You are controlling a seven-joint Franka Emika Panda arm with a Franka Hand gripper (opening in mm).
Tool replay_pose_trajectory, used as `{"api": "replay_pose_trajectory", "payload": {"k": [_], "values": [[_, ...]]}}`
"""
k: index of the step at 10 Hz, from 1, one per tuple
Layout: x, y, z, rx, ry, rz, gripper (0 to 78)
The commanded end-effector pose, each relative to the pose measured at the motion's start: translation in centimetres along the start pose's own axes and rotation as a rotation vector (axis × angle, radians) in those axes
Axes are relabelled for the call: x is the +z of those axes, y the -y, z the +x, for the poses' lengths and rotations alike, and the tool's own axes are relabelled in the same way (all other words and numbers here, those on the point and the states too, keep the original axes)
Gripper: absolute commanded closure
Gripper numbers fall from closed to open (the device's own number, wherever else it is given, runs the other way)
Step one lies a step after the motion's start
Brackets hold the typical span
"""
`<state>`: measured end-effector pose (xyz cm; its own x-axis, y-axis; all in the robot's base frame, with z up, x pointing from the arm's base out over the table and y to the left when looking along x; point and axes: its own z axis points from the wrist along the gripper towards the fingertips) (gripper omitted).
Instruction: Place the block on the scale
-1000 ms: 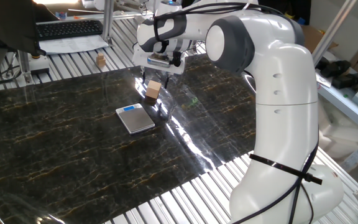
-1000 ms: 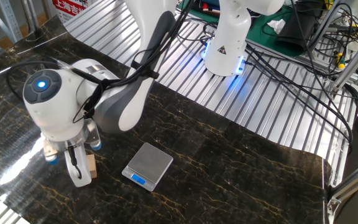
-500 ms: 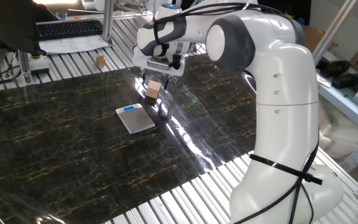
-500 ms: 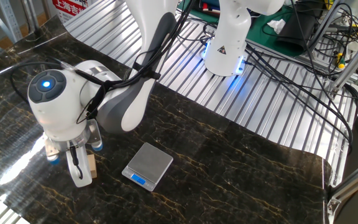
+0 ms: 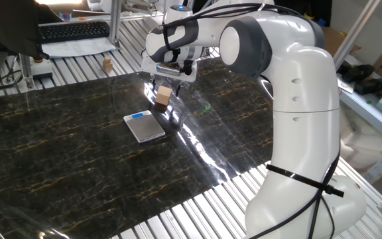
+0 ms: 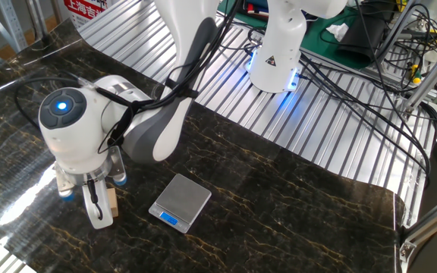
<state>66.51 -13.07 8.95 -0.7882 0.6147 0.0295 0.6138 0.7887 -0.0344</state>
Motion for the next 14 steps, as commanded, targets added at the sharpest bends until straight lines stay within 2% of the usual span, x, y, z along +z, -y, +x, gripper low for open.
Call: {"api": "replay_pose_trajectory", "payload": {"k": [1,7,8,14], "values": [[0.06,-0.07,0.09,0.019,0.008,-0.001,0.1],[0.08,-0.15,0.17,0.006,0.013,-0.003,0.1],[0.08,-0.15,0.18,0.008,0.015,-0.005,76.4],[0.08,-0.15,0.18,0.008,0.015,-0.005,76.4]]}}
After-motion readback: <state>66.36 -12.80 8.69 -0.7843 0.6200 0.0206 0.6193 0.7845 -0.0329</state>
